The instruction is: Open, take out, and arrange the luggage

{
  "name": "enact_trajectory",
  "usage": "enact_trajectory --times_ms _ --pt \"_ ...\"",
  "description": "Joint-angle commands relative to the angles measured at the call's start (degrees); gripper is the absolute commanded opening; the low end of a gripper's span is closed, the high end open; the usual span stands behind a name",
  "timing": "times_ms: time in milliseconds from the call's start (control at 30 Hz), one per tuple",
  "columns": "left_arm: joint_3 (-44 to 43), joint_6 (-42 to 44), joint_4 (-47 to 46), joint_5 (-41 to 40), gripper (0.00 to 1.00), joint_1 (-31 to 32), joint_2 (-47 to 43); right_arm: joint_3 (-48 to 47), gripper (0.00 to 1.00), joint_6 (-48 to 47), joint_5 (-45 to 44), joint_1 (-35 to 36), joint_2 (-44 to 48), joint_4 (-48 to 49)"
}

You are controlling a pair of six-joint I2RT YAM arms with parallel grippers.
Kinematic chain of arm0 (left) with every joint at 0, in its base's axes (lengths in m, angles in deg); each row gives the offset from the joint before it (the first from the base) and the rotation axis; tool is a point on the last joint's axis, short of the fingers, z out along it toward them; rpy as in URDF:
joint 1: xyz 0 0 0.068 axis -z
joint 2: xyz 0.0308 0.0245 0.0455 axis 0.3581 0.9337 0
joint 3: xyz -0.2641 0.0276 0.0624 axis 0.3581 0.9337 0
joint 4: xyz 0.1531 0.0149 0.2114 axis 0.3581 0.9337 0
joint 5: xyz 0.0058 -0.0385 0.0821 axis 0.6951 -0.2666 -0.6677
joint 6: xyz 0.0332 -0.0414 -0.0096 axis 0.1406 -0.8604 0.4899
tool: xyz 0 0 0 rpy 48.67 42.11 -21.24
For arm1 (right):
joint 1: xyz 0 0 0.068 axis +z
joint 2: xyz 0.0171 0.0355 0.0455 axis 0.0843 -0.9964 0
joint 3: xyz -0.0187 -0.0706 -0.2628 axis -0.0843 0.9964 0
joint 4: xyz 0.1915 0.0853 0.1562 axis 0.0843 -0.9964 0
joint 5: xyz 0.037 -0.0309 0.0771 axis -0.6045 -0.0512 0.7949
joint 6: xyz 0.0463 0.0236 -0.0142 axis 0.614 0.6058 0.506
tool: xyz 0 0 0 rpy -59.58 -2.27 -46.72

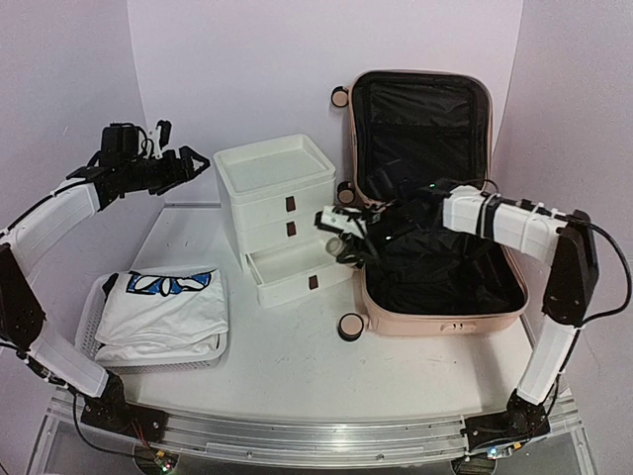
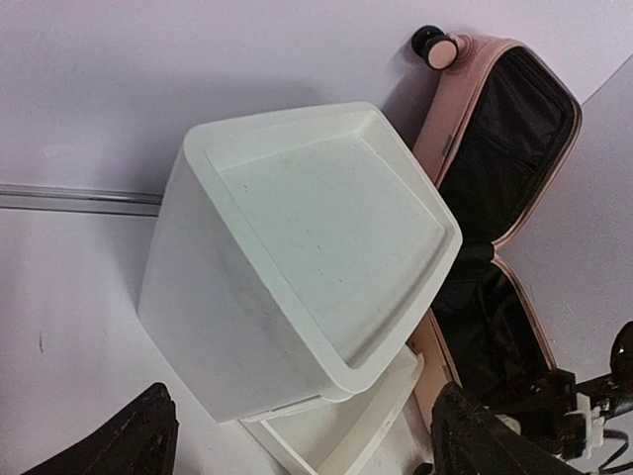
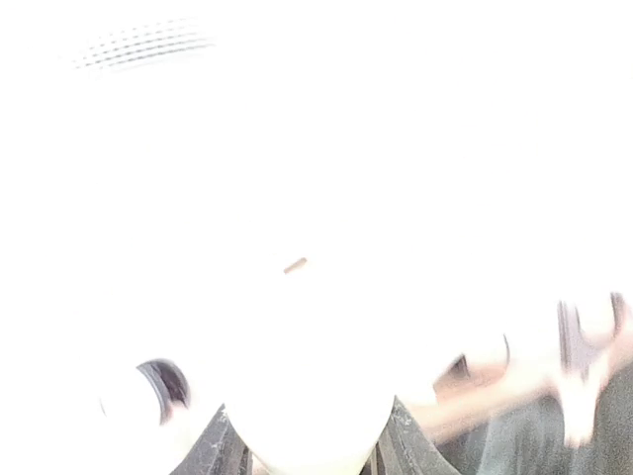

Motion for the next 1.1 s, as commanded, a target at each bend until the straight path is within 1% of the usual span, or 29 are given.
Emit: enact_trajectory --times_ms 0,67,133,200,300,467,500,533,567,633,667,700,767,800,833,867,1000,1067 --pt "-2.62 -1.55 -3.66 5.22 0.88 0.77 1.95 -10.53 0.08 -10.22 -7.03 3.86 -7.57 3.91" --pt "-2.35 -1.35 -3.62 5.95 0.88 0.73 1.88 -13.96 0.08 -15.95 -12.92 6.30 -11.84 3.63" --pt "-1.29 -0.49 -3.41 5.68 0.88 0.72 1.41 -17.71 0.08 -20.70 -15.97 7.73 -15.78 3.63" --pt "0.01 -0.03 -3.35 5.51 0.88 0.79 0.78 -21.68 0.10 -22.02 -16.16 8.20 -19.26 3.52" --pt "1.72 2.24 -3.23 5.11 0.88 1.17 -0.02 -27.11 0.17 -23.51 -16.02 8.19 -24.26 3.11" --pt "4.05 6.88 -2.53 2.68 0.88 1.70 -1.20 -35.67 0.24 -25.34 -17.58 8.24 -32.26 1.53" --pt "4.34 7.77 -2.41 2.07 0.88 1.83 -1.42 -36.40 0.28 -25.37 -17.58 8.21 -33.11 1.01" --pt "4.43 8.16 -2.16 1.88 0.88 1.92 -1.62 -36.87 0.34 -25.36 -17.58 8.21 -33.76 0.51" --pt "4.28 8.44 -1.79 1.86 0.88 1.93 -1.80 -37.17 0.42 -25.02 -17.58 8.21 -34.24 0.09" --pt "4.38 9.08 -1.55 1.71 0.88 1.99 -2.54 -37.74 0.61 -22.97 -16.94 8.20 -34.70 -1.12" --pt "4.70 9.25 -1.51 1.44 0.88 2.00 -2.83 -37.97 0.67 -20.44 -16.58 8.21 -34.61 -1.60" --pt "4.96 9.47 -1.51 1.20 0.88 2.02 -2.96 -38.35 0.70 -18.71 -15.84 8.18 -34.26 -2.29" --pt "5.29 9.75 -1.53 0.81 0.88 2.02 -2.96 -38.74 0.75 -10.55 -13.93 8.23 -33.05 -3.01" --pt "5.31 9.84 -1.47 0.70 0.88 2.02 -2.86 -38.87 0.79 -7.00 -13.35 8.18 -32.29 -3.30" --pt "5.31 9.85 -1.42 0.66 0.88 2.02 -2.71 -38.92 0.91 -3.20 -13.48 8.27 -31.48 -3.53" --pt "5.31 9.79 -1.44 0.72 0.88 2.02 -2.55 -38.80 0.97 0.89 -14.12 8.39 -30.51 -3.57" --pt "5.64 9.14 -1.46 1.13 0.88 2.02 -1.98 -34.89 0.98 20.15 -15.23 8.58 -24.46 -3.40" --pt "5.86 8.77 -1.42 1.40 0.88 2.01 -2.02 -30.83 0.98 30.69 -16.40 8.79 -21.38 -3.49"
